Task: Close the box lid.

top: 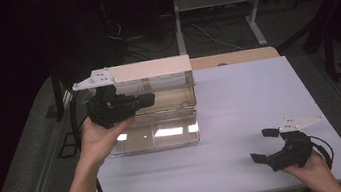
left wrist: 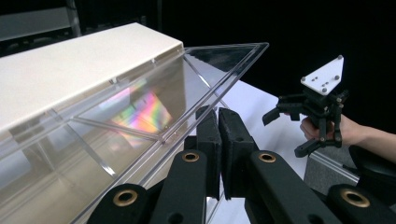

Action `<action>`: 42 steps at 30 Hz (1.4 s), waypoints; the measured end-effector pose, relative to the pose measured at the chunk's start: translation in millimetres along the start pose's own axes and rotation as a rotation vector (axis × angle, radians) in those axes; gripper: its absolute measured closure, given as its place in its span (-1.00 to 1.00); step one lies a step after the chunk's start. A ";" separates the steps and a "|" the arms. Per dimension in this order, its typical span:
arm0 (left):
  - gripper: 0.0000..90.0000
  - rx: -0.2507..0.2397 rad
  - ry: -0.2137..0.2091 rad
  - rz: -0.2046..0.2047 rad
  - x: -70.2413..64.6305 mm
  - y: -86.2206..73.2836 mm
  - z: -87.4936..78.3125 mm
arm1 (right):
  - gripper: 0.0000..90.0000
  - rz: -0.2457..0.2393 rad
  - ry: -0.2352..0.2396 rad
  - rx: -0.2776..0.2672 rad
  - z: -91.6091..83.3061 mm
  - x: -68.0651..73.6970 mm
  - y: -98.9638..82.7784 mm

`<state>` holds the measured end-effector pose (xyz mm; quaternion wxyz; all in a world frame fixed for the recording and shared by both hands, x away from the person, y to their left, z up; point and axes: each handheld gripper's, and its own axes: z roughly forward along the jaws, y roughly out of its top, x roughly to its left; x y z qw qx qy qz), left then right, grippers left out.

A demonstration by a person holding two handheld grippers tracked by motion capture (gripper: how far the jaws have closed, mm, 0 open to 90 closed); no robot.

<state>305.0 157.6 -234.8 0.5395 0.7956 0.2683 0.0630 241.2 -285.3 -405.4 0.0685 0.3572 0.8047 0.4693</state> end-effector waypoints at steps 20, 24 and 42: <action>0.82 -0.005 0.010 0.005 -11.9 -49.2 9.6 | -0.98 0.016 -0.010 -0.019 -6.0 -1.4 -7.5; 0.55 -0.007 0.000 0.009 -13.6 -63.9 11.0 | -0.98 0.015 -0.010 -0.018 -5.7 -1.3 -7.9; -0.60 0.003 -0.009 -0.034 -20.6 -119.7 15.3 | -0.98 0.017 -0.005 -0.018 -6.4 -2.2 -9.0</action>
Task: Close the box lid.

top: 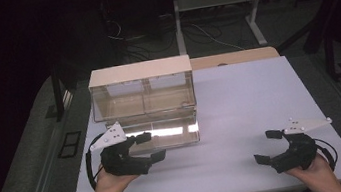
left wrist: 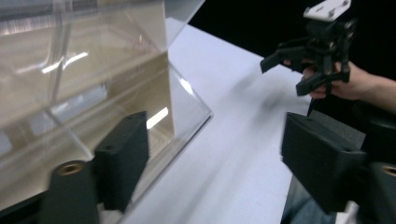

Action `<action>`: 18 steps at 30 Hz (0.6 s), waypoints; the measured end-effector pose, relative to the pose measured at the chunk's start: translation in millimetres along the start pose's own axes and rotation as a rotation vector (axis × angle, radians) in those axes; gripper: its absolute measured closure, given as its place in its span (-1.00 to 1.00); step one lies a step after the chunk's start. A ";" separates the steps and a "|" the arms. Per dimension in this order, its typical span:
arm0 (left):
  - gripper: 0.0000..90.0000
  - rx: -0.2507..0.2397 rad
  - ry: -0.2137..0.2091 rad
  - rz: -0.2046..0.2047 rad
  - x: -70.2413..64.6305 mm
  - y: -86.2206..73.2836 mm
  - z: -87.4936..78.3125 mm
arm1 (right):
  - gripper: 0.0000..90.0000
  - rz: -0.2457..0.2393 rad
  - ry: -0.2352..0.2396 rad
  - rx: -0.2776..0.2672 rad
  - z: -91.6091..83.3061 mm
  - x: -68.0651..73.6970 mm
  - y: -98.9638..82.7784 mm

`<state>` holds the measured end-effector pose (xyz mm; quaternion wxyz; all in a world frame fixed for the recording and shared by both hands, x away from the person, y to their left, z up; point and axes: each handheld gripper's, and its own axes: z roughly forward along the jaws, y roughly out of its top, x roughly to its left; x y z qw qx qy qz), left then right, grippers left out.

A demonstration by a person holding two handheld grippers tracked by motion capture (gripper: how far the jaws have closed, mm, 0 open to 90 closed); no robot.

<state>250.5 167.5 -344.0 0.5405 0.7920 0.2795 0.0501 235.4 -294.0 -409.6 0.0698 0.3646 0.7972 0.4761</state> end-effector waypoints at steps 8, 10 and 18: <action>-0.96 0.035 -0.011 -0.036 2.7 -26.5 8.5 | -0.98 0.002 0.001 -0.004 -0.6 0.0 -0.5; -0.97 0.040 -0.011 -0.040 3.1 -32.1 10.7 | -0.98 0.004 0.002 -0.003 -0.4 0.3 -1.0; -1.00 0.039 0.024 -0.040 1.8 -58.3 16.4 | -0.98 0.010 0.015 -0.006 1.4 1.5 -3.4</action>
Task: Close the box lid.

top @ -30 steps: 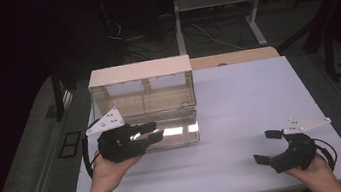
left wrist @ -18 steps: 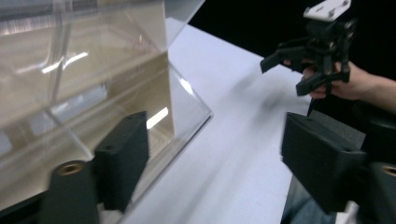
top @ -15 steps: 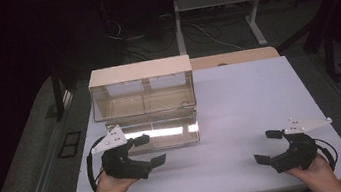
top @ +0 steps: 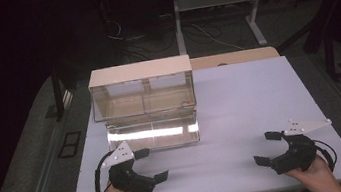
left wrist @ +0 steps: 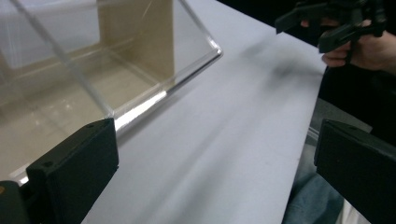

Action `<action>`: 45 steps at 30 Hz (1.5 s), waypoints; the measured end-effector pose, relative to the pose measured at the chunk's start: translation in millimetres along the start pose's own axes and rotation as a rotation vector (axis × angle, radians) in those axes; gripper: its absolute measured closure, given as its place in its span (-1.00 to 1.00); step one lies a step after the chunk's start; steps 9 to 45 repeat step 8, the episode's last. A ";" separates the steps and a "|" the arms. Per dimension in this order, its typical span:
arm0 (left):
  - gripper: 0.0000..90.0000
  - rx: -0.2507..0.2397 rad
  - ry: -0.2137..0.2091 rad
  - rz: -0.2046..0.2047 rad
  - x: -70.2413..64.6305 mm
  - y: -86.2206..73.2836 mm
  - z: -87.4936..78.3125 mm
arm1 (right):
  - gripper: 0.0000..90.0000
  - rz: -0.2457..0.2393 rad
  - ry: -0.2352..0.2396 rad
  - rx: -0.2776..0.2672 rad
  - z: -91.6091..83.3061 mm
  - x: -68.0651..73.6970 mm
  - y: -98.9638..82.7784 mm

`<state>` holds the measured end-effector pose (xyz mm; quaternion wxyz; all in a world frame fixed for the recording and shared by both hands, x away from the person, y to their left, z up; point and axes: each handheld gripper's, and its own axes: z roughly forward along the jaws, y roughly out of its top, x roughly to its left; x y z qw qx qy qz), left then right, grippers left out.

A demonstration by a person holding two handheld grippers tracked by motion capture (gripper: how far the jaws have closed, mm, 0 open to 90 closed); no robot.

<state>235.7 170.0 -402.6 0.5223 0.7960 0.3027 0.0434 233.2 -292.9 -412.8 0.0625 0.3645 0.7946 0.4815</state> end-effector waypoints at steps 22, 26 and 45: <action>-1.00 -0.011 0.030 -0.014 3.6 -10.7 3.1 | -0.98 0.015 0.015 -0.010 2.0 -0.4 -1.7; -1.00 -0.011 0.030 -0.014 3.6 -10.7 3.1 | -0.98 0.015 0.015 -0.010 2.0 -0.4 -1.7; -1.00 -0.011 0.030 -0.014 3.6 -10.7 3.1 | -0.98 0.015 0.015 -0.010 2.0 -0.4 -1.7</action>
